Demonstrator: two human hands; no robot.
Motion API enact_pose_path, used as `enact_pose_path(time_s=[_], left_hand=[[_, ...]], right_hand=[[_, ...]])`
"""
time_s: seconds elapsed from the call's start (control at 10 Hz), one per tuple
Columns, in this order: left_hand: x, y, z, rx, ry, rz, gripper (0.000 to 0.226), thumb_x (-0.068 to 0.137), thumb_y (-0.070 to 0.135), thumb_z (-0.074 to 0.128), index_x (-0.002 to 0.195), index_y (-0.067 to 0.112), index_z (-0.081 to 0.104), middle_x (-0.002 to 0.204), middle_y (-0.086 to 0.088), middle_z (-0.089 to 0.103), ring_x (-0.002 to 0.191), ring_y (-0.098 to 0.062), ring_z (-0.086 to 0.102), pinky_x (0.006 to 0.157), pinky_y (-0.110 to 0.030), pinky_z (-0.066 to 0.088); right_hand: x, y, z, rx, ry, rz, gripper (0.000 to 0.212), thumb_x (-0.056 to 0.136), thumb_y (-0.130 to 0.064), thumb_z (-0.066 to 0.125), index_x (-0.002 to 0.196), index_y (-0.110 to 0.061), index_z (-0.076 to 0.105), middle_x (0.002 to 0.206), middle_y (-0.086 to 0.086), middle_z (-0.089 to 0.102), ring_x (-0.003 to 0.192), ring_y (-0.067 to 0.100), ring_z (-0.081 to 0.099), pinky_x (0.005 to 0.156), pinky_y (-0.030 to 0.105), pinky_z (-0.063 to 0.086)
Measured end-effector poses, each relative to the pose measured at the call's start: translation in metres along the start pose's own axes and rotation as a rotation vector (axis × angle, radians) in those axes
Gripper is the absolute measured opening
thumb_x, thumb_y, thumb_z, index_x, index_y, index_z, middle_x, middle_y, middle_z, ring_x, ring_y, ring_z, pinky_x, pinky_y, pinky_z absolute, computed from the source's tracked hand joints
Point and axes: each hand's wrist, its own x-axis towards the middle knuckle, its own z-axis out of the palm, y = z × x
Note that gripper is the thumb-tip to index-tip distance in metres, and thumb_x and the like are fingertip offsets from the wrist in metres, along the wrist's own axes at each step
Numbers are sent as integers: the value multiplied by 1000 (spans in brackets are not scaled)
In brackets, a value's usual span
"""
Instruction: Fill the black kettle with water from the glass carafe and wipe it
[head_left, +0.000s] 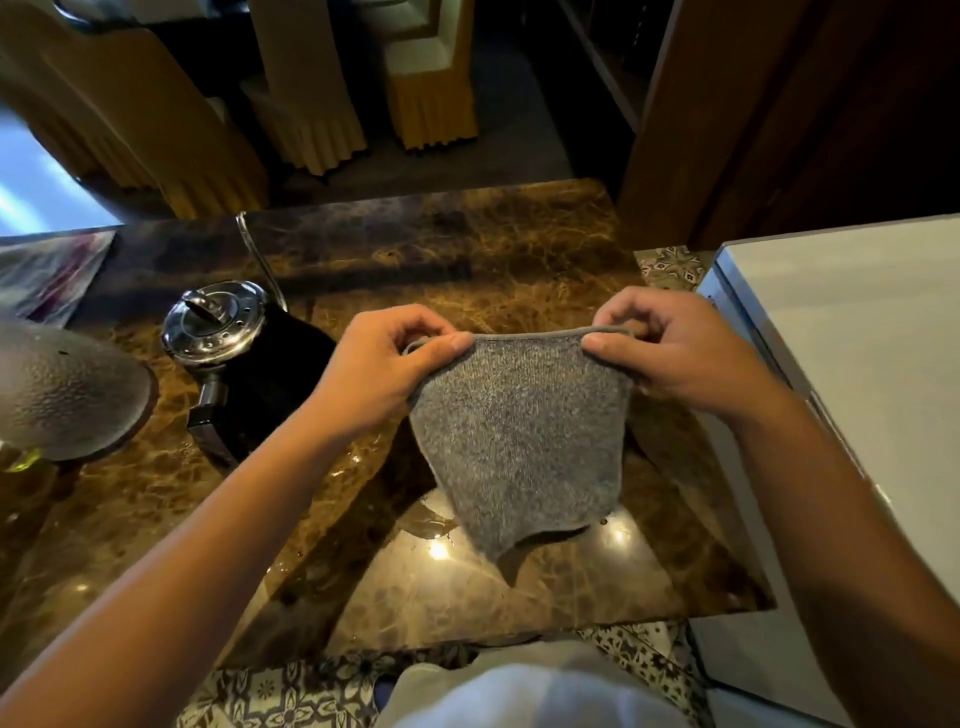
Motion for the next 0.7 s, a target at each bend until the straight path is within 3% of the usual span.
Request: enact_pose_path(time_s=[0.1,0.2,0.3,0.4,0.5,0.6,0.7], left_hand=[[34,-35,14,171,-125,-46,6,93,41,72,92,35,74,88,18,74,86,4,67,83,-24,56],[70,-64,24,294,-151,-121,7,96,36,69,91,42,68,92,18,70,88,5,66,88,-31,58],[93,-83,36,546,-73,-154,30,94,39,71,121,28,64,119,4,68,110,-14,65,96,-38,55],[82,-91,43,809,-119,32,66,91,56,65,145,18,52,149,-7,53,138,-29,49,111,-46,43],[58,-102,41,1015,-290,96,82,94,77,38,150,18,49,162,-6,41,154,-33,29,122,-53,26],[35,-110,39,1102,-335,27,94,94,83,13,160,20,34,170,-3,27,160,-32,11,127,-55,10],[44,-103,30,1002,-316,-72,90,95,81,19,162,22,27,172,-6,19,160,-32,11,126,-54,14]], right_hand=[[33,42,11,-140,-12,173,9,93,-30,79,89,-24,74,68,-6,65,61,6,59,62,29,48],[69,68,20,-307,82,242,6,93,-26,78,94,-21,75,72,-11,61,66,4,55,68,28,41],[90,75,32,-435,171,267,32,98,-29,70,128,-18,65,108,1,70,97,18,65,83,36,51],[73,81,57,-714,156,164,55,103,-41,56,151,-14,48,154,10,51,142,31,46,115,49,39],[46,97,74,-901,-22,140,68,107,-57,39,161,-16,36,171,8,30,159,30,22,127,55,19],[33,107,72,-953,-112,168,73,106,-64,29,165,-21,28,175,3,21,163,28,11,129,57,7],[51,86,69,-877,-74,158,69,107,-61,35,162,-18,34,174,7,23,162,30,13,128,57,10]])
